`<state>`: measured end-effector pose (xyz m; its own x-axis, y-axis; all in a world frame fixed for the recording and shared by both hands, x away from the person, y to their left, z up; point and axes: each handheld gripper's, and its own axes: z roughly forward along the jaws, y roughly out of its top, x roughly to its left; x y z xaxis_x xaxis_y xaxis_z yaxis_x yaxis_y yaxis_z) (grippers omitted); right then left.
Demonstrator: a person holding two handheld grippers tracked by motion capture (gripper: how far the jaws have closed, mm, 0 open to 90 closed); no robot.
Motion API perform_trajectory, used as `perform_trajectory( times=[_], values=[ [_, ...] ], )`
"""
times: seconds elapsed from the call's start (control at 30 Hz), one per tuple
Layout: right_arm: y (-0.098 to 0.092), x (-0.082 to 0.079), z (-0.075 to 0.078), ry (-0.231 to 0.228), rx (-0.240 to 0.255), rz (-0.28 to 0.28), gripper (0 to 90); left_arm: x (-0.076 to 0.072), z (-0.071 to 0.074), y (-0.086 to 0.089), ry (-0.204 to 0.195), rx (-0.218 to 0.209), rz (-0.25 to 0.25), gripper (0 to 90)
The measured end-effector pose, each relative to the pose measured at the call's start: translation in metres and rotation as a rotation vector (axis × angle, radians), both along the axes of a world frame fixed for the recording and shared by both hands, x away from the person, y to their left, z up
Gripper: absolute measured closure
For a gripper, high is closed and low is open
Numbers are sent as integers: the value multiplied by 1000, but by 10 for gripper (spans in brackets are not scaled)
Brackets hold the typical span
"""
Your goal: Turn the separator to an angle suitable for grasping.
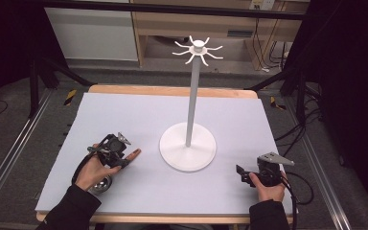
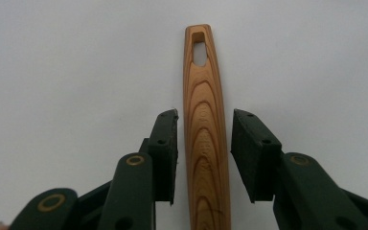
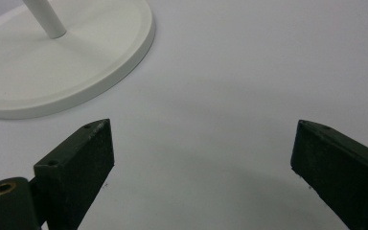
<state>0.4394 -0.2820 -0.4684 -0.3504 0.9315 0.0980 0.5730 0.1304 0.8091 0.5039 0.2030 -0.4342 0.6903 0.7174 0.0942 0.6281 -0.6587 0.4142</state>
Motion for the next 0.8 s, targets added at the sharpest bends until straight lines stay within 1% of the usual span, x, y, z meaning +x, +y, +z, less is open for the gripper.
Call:
perform_trajectory(
  times=[0.13,0.23,0.47,0.53,0.7,0.8],
  values=[
    [1,0,0,1,0,1,81,2,-2,-3,5,23,-12,619],
    [1,0,1,2,4,1,80,3,-5,-5,0,27,-25,616],
    [1,1,0,5,3,5,80,7,-14,-9,19,53,-39,644],
    [1,0,0,6,7,8,81,8,-14,-8,26,44,-37,647],
    [1,1,0,13,8,11,80,10,-14,-7,38,37,-34,648],
    [1,1,-1,13,6,13,81,11,-14,-7,52,28,-21,654]
  ],
)
